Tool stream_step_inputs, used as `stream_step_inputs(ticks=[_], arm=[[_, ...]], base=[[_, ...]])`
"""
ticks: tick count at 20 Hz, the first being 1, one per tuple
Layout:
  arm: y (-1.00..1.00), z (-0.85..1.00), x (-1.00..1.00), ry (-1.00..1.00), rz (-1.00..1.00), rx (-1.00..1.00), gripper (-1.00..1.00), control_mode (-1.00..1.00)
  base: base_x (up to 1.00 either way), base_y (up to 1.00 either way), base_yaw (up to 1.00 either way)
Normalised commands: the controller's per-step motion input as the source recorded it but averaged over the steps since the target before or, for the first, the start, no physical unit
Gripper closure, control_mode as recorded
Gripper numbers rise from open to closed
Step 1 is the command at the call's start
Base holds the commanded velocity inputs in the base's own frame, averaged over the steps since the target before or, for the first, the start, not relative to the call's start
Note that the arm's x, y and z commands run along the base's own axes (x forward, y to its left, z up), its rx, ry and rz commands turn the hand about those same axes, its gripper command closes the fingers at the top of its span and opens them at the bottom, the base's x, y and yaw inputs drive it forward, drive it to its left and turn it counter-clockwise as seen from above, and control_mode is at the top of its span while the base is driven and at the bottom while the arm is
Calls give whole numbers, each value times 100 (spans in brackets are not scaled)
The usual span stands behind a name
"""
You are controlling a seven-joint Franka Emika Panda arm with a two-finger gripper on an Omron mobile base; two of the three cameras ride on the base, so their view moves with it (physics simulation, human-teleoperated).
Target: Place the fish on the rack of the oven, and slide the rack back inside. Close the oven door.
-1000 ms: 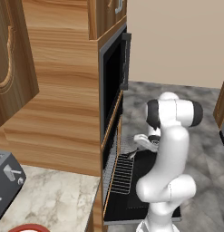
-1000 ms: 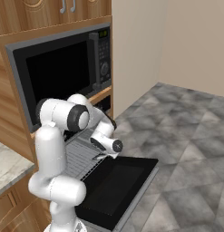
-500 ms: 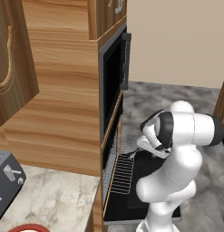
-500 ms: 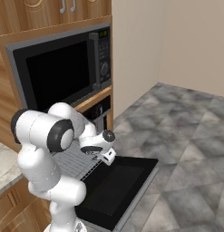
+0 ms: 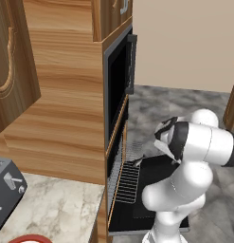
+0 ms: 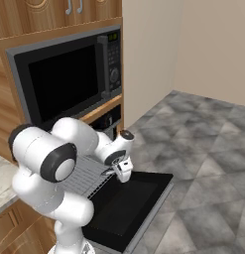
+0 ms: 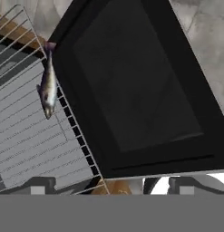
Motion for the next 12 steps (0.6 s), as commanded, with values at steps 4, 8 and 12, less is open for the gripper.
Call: stream_step_inputs(ticks=[4,8,12], arm=[[-34,-17,0,3,-62,19,-100,-100],[-9,-15,0,0,-62,28,-100,-100],[0,-24,-2,-3,-45,41,-100,-100]], base=[[0,0,0],[0,0,0],[0,0,0]])
